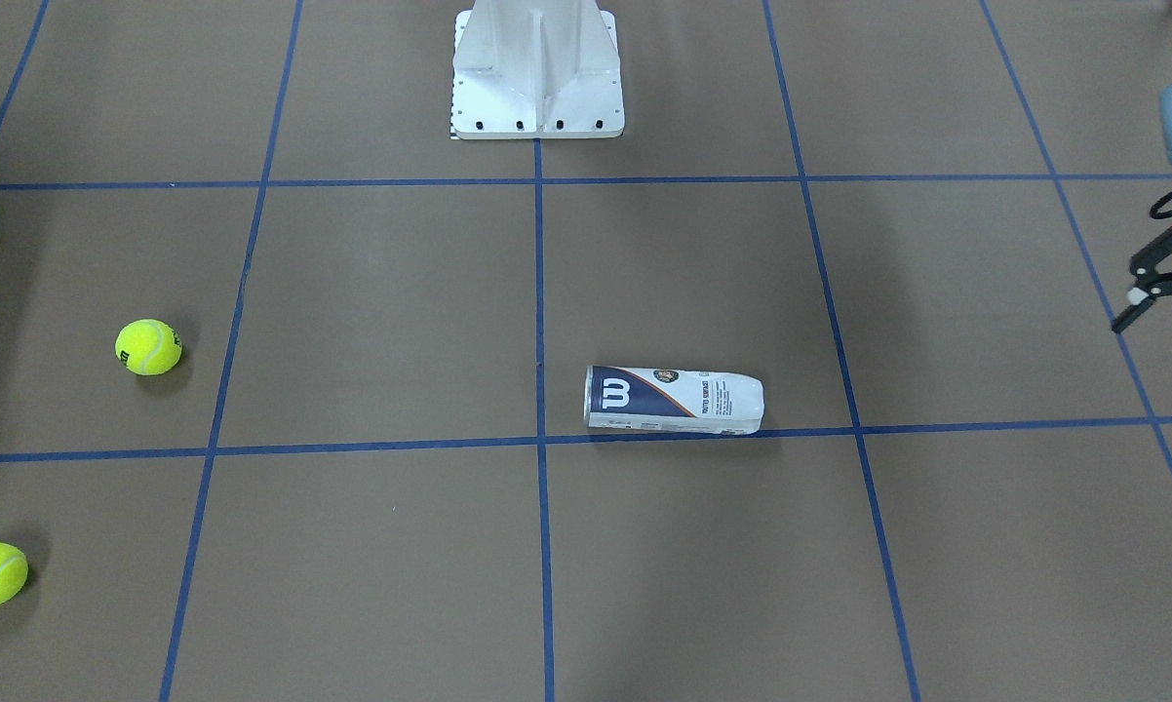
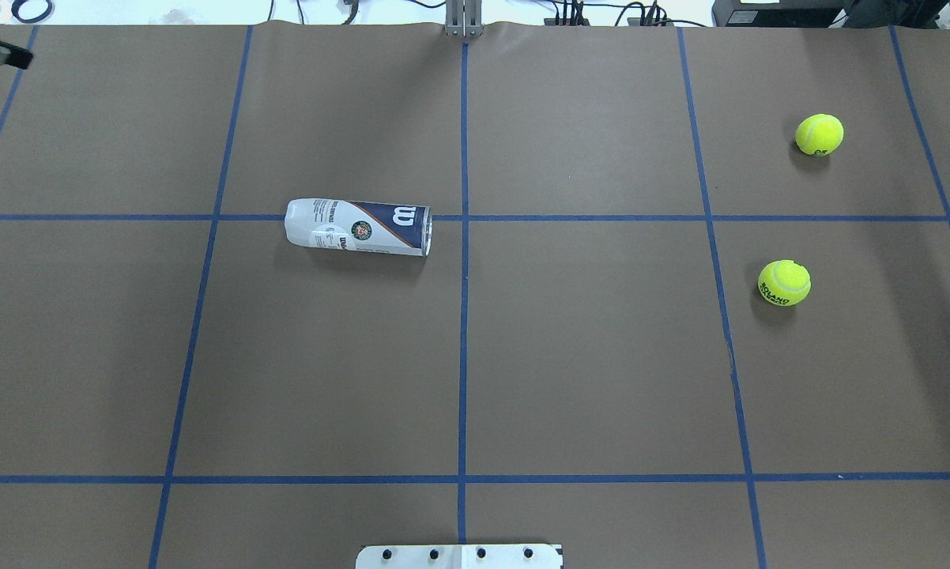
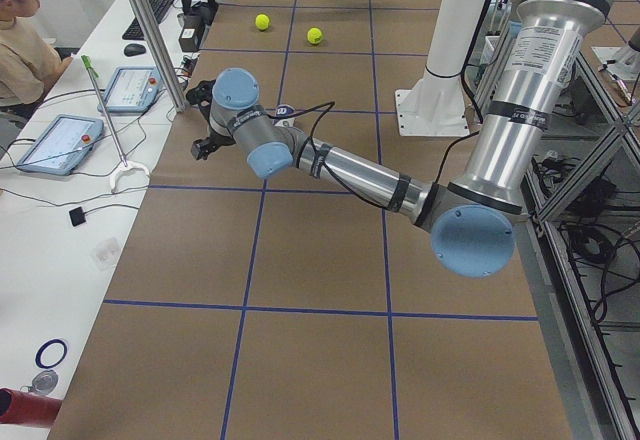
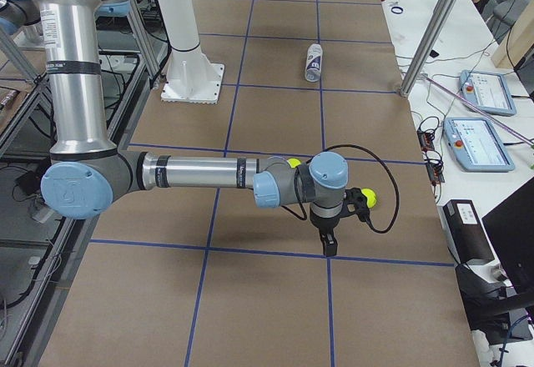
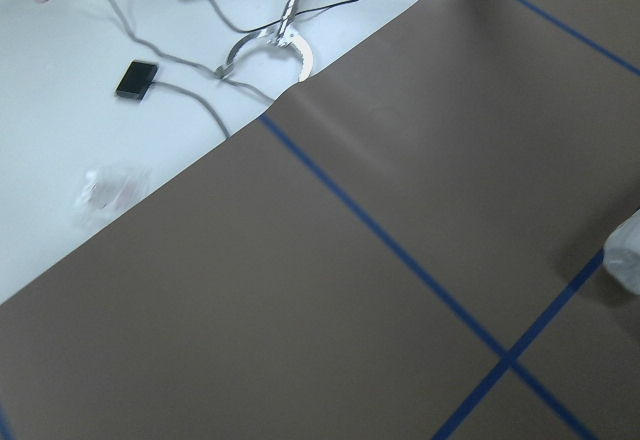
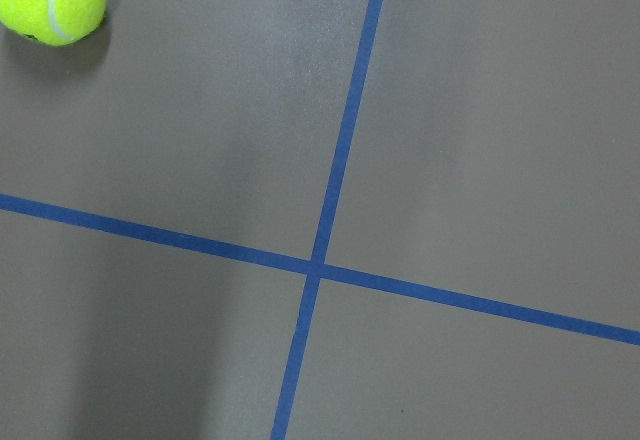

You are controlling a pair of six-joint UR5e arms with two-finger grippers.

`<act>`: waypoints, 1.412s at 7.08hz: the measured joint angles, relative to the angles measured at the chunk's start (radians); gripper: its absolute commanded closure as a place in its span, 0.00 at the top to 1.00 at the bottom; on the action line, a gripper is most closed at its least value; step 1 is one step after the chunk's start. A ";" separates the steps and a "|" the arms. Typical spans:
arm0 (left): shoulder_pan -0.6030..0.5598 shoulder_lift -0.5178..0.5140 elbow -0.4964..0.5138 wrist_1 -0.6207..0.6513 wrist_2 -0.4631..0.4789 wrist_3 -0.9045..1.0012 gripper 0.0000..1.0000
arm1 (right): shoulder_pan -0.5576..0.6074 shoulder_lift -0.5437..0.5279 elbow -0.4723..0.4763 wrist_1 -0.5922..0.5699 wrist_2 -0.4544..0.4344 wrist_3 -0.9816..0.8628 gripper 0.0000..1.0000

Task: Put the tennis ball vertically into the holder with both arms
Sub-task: 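Reach the left gripper down over the white Wilson can lying on its side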

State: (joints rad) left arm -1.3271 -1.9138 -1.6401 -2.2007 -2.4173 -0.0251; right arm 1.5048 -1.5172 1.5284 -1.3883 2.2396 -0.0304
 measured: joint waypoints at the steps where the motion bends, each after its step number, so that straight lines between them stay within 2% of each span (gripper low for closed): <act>1: 0.058 -0.071 0.000 -0.004 0.021 -0.003 1.00 | 0.000 -0.001 0.000 0.000 0.000 0.001 0.99; 2: 0.119 -0.131 0.000 -0.004 0.077 -0.005 1.00 | 0.000 -0.001 0.000 0.000 0.000 0.001 0.99; 5: 0.349 -0.234 0.003 0.019 0.349 0.005 1.00 | 0.000 -0.007 -0.001 0.000 0.001 0.001 0.99; 6: 0.412 -0.261 0.002 0.070 0.387 0.039 1.00 | 0.000 -0.008 -0.001 0.000 0.002 0.001 0.99; 9: 0.529 -0.382 0.014 0.384 0.411 0.313 1.00 | 0.000 -0.010 -0.003 0.000 0.002 0.001 0.99; 10: 0.548 -0.396 0.037 0.419 0.413 0.406 1.00 | 0.000 -0.011 -0.003 0.000 0.002 0.001 0.99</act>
State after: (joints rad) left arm -0.7792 -2.3103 -1.6033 -1.7819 -2.0044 0.3806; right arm 1.5048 -1.5283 1.5254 -1.3882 2.2411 -0.0291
